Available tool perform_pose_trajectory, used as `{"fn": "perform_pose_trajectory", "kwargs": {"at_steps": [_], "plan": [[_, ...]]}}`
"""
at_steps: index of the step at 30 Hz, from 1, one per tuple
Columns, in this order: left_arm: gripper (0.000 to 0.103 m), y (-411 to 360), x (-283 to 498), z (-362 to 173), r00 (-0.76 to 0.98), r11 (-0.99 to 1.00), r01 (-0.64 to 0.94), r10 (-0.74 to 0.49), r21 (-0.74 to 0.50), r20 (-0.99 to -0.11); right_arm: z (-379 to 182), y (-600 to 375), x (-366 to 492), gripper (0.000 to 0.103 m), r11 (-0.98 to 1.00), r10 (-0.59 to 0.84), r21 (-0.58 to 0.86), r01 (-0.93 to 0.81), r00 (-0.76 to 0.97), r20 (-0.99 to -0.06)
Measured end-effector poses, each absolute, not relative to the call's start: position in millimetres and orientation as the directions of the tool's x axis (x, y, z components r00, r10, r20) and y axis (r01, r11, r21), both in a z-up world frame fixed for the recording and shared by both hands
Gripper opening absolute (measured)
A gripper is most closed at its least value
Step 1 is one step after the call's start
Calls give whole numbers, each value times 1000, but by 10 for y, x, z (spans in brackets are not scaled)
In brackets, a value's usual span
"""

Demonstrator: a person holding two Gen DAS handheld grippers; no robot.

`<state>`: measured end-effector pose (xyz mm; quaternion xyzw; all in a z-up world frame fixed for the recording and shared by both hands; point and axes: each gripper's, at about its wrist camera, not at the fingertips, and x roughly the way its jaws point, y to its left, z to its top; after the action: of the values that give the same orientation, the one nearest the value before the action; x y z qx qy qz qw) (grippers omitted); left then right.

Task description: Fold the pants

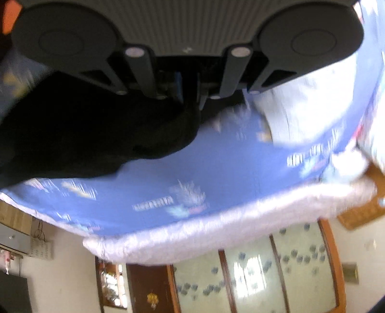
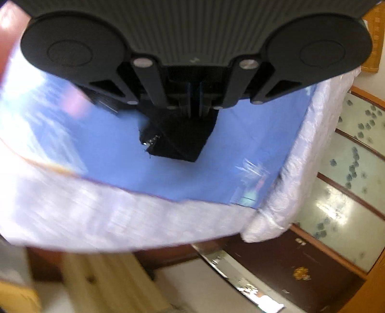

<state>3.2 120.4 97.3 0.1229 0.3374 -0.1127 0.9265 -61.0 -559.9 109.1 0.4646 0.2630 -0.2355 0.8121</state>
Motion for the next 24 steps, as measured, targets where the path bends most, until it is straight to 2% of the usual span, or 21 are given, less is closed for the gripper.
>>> {"fn": "perform_pose_trajectory", "kwargs": {"at_steps": [2, 4, 6, 7, 8, 9, 10, 14, 17, 18, 21, 24], "plan": [[19, 1207, -175, 767, 690, 948, 292, -117, 126, -715, 813, -5552, -963, 14, 431, -128, 603, 671, 707, -696], [23, 1203, -335, 621, 655, 955, 271, -91, 121, -751, 554, -5526, -1195, 10, 380, -122, 596, 708, 677, -726], [25, 1286, -441, 646, 643, 965, 257, -128, 55, -755, 402, -5524, -1451, 12, 261, -79, 715, 648, 753, -654], [26, 1337, -476, 702, 643, 970, 242, -147, 17, -751, 374, -5499, -1559, 20, 202, -77, 755, 624, 778, -623], [29, 1402, -535, 778, 653, 975, 222, -168, -25, -739, 385, -5460, -1628, 39, 187, -92, 767, 614, 788, -609], [34, 1484, -596, 872, 676, 979, 195, -180, -62, -714, 429, -5405, -1687, 44, 197, -123, 761, 618, 786, -606], [37, 1602, -696, 949, 701, 981, 168, -189, -99, -687, 493, -5345, -1735, 46, 214, -157, 747, 629, 777, -609], [38, 1983, -822, 1242, 764, 966, 57, -205, -254, -611, 748, -5131, -1876, 45, 301, -220, 733, 610, 792, -569], [38, 2124, -789, 1348, 789, 952, 11, -196, -306, -583, 962, -4898, -1897, 45, 392, -203, 734, 555, 830, -520], [42, 2129, -740, 1357, 791, 949, 3, -196, -315, -580, 993, -4875, -1888, 45, 422, -184, 734, 533, 843, -506], [55, 2042, -478, 1249, 758, 956, -48, -154, -290, -633, 1204, -4536, -1663, 45, 532, -94, 714, 455, 870, -484], [58, 2049, -86, 1055, 687, 958, -97, -132, -271, -714, 1333, -4114, -1363, 45, 636, 16, 679, 366, 874, -486]]}}
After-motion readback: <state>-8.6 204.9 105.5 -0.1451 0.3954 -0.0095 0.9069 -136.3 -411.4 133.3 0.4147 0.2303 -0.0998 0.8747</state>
